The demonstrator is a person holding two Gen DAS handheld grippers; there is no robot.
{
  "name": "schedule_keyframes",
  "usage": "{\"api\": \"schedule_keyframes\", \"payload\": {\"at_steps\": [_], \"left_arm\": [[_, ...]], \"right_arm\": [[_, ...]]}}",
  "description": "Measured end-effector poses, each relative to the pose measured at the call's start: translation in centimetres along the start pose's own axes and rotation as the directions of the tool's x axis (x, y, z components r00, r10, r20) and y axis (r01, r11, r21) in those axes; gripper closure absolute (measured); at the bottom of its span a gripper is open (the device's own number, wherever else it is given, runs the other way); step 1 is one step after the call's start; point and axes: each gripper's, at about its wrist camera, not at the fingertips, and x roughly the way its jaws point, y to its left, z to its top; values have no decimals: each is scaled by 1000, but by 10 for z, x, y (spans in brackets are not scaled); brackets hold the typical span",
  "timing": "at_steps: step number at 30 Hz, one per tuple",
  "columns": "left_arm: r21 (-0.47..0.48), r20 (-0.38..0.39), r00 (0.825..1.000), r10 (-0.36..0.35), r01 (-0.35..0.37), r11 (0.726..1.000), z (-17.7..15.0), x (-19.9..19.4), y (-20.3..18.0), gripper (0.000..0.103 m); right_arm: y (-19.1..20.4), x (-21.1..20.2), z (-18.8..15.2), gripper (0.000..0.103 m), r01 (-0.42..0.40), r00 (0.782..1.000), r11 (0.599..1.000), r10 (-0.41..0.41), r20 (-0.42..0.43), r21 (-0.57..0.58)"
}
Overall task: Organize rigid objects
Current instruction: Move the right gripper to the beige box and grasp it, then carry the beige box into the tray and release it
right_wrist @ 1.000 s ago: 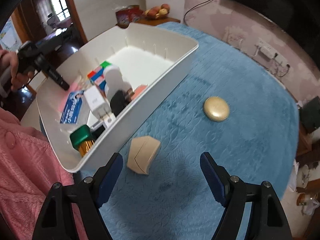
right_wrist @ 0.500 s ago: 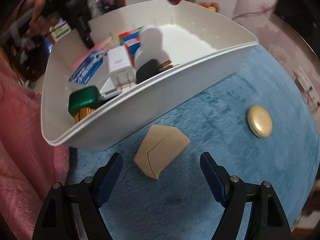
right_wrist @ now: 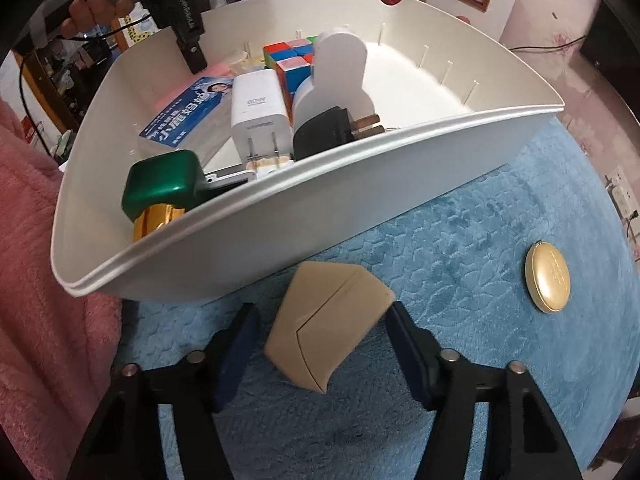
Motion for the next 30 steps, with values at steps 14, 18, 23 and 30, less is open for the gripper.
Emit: {"api": "schedule_keyframes", "payload": {"at_steps": [14,18,23,30], "left_arm": [[49,1,1000,-9,9,999,-8,-1,0,83],[87,-1,1000,-15,15,996,-11,0,-1,83],[145,-1,1000,-23,23,989,-14,-1,-5,83],[254,5,1000,-28,26,967,-21,-2,-17,83]], "right_arm": [[6,1,-1,59,32,999,967,-28,-21,254],[10,-4,-11,59,42,999,919,-33,-28,391],[7,-18,-31,59,52,999,818,-50,-19,573],[-1,-52,-54,59,85,989,647,-145,12,758]]}}
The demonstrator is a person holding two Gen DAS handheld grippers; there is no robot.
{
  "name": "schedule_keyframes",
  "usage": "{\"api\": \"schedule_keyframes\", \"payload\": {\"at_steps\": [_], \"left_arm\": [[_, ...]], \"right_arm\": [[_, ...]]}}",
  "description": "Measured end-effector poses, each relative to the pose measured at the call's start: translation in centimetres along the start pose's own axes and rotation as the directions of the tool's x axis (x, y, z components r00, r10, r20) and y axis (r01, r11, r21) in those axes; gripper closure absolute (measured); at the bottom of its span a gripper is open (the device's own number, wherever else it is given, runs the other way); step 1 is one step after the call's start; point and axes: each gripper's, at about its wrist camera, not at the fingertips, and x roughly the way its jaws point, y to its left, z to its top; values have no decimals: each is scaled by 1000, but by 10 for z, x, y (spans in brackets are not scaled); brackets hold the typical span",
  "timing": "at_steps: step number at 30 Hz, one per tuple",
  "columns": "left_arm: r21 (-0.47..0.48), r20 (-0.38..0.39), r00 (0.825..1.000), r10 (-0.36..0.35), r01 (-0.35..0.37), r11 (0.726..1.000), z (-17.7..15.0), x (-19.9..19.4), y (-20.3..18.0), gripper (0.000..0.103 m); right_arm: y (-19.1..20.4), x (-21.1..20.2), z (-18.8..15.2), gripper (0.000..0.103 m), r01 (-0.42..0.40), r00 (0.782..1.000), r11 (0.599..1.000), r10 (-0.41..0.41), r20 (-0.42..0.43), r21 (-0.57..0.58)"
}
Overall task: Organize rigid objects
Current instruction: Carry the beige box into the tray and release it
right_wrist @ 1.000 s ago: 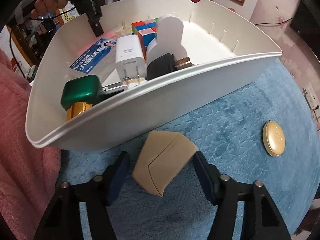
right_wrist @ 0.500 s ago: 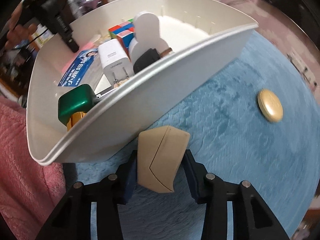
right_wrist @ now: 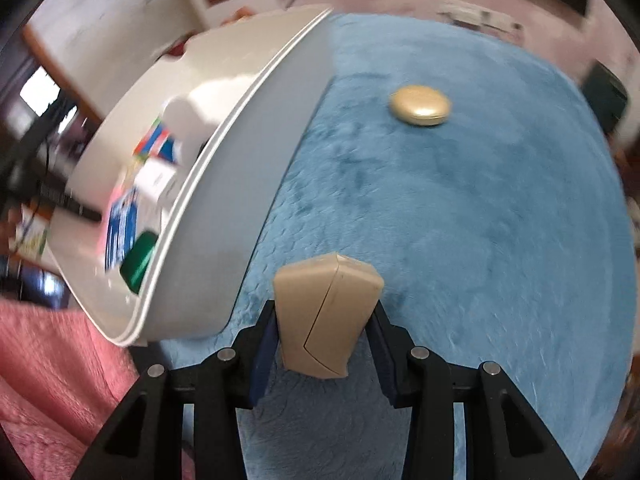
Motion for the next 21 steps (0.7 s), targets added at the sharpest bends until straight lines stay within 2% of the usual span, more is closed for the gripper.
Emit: {"api": "schedule_keyframes", "payload": {"at_steps": [9,21], "left_arm": [[98,2,999,-34,33,995,-6,1,-8,85],[193,-11,999,-50,52,980,-3,0,-11,86]], "right_arm": [[16,-46,0,60,59,991,996,-66,114,65],[93,-69,26,59,23,977,1000,-22,214,-2]]}}
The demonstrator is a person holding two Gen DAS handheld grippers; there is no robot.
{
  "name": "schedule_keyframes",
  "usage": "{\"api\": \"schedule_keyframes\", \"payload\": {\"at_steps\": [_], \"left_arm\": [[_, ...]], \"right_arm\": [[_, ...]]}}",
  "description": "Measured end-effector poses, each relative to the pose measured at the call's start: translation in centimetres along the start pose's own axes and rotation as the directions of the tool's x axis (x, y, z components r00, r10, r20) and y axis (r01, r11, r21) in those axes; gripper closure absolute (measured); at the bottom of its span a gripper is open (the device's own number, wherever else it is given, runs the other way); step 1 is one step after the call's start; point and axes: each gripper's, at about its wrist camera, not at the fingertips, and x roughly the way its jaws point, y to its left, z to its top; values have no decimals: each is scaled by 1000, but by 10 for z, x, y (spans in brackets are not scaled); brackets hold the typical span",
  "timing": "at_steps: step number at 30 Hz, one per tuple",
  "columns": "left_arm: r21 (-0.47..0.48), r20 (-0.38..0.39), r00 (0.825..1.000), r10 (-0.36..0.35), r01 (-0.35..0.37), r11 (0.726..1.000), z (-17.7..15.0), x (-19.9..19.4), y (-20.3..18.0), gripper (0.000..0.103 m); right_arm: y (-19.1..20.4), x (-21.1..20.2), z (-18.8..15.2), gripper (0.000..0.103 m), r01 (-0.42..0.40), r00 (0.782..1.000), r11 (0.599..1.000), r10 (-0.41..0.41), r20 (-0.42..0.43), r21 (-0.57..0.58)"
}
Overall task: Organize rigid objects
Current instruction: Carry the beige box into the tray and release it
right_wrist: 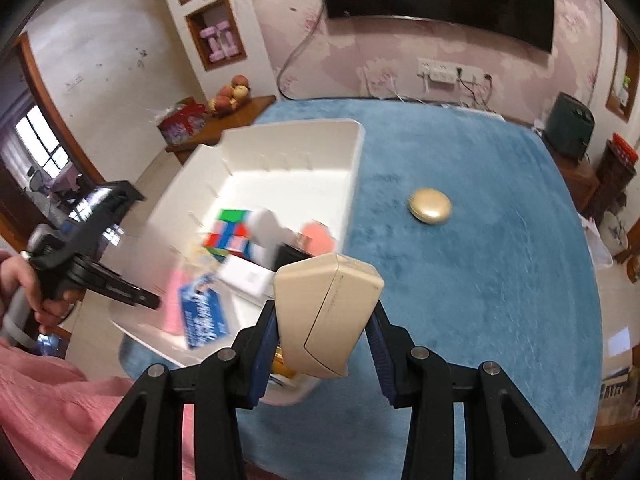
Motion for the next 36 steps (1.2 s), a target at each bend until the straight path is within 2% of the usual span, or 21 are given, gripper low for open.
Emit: {"api": "schedule_keyframes", "payload": {"at_steps": [7,15,16,18,19,23,26,36], "left_arm": [[3,-14,999,-33,33,999,2,-1,3,86],[5,0,999,-39,39,999,4,-5,11,86],[4,0,999,-39,39,999,5,-5,12,86],[-1,-1,999,-37,37,999,4,-7,12,86],[-2,-1,999,-37,37,999,4,-6,12,86],[-13,-2,999,-36,36,999,3,-5,12,86],[-26,-6,999,-33,33,999,3,-4,13,86],[-65,-9,1000,-8,7,998,11,-3,14,86]], "right_arm": [[39,-2,15,59,-53,999,995,53,4,-83],[75,7,23,58,-99,995,977,93,-39,-189],[78,8,24,57,-104,994,974,97,-45,-200],[81,8,25,40,-116,993,968,109,-44,-221],[82,7,26,38,-124,992,965,117,-41,-232],[77,4,29,37,-119,993,965,114,-35,-234],[69,3,33,32,-102,995,970,100,-18,-220],[15,4,52,24,-19,998,994,25,51,-112]]}}
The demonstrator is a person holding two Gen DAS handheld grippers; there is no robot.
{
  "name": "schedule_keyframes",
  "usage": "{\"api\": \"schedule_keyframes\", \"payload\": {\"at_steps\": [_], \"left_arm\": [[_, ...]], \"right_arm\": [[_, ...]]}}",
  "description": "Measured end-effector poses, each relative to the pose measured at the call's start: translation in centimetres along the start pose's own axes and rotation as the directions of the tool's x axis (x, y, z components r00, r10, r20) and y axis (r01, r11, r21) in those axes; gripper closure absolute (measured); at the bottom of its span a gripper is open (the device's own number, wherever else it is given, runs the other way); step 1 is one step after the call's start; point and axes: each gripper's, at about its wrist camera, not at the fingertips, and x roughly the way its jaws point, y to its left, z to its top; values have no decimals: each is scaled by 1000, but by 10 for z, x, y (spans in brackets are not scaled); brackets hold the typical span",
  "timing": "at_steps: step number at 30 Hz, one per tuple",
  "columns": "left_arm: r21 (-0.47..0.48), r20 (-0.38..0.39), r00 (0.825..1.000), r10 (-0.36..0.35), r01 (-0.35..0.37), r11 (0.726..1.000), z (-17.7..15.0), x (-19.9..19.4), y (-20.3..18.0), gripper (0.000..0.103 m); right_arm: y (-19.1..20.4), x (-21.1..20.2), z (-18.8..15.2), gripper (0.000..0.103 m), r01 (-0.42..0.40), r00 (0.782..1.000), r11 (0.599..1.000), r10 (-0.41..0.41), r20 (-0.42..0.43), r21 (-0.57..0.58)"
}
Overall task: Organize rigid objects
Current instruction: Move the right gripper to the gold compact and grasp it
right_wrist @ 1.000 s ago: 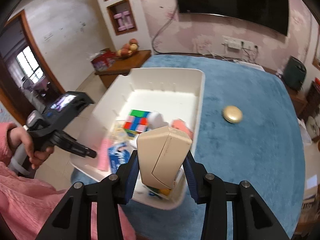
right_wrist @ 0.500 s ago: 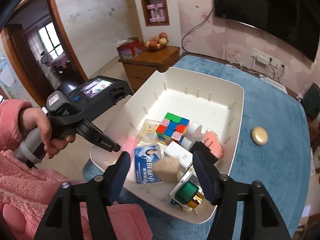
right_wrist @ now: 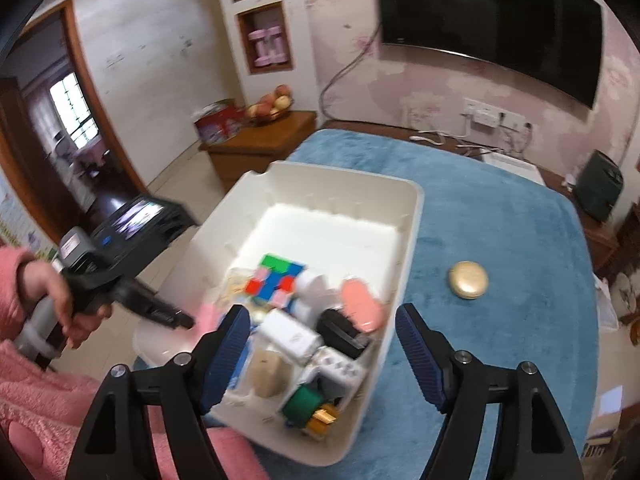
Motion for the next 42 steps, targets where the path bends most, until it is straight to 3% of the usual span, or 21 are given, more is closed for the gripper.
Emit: {"api": "schedule_keyframes", "payload": {"at_steps": [13,22,38,42], "left_arm": [[-111,-26,998,61,-63,992,8,1,3,85],[-191,-42,994,101,-107,976,15,7,5,85],[-253,-73,984,164,-177,951,23,15,-1,81],[-253,-75,984,163,-177,951,23,16,-1,81]], "right_arm": [[-95,35,16,22,161,986,981,-165,32,107],[-138,89,21,22,159,986,976,-164,20,150],[-165,175,9,22,196,977,956,-172,-124,216],[-161,186,8,32,221,970,959,-197,-145,176]]}}
